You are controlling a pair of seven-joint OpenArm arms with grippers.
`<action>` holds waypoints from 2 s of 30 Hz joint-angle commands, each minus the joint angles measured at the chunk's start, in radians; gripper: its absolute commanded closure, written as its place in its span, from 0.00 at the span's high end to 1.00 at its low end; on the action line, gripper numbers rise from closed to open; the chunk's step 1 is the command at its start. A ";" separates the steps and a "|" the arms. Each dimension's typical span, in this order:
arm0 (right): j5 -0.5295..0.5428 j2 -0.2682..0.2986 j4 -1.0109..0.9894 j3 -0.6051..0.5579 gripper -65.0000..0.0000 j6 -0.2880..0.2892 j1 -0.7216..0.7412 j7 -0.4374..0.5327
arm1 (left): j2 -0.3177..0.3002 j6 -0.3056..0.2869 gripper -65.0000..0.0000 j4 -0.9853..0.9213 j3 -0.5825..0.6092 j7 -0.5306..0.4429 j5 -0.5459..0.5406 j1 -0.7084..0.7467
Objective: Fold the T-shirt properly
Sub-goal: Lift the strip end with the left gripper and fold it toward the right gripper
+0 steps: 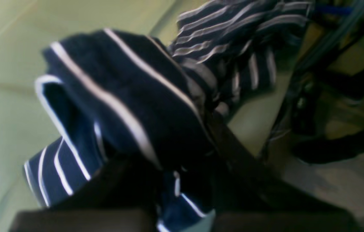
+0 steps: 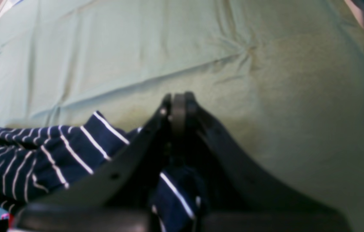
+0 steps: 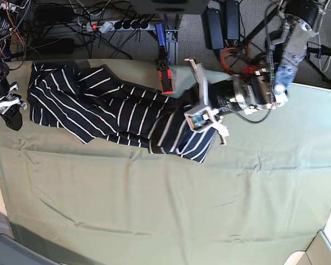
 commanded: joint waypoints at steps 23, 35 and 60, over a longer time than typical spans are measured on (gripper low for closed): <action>0.016 0.019 0.018 0.009 0.00 0.052 0.005 0.023 | 0.192 0.099 0.52 -0.335 0.225 -0.047 0.058 -0.163; 0.014 0.019 0.018 0.009 0.00 0.053 0.010 0.023 | 0.296 0.099 0.52 -0.322 0.229 -0.037 0.071 -0.182; -0.001 0.019 0.017 0.009 0.00 0.053 0.010 0.023 | 0.195 0.237 0.00 -0.203 -0.148 0.029 0.077 -0.151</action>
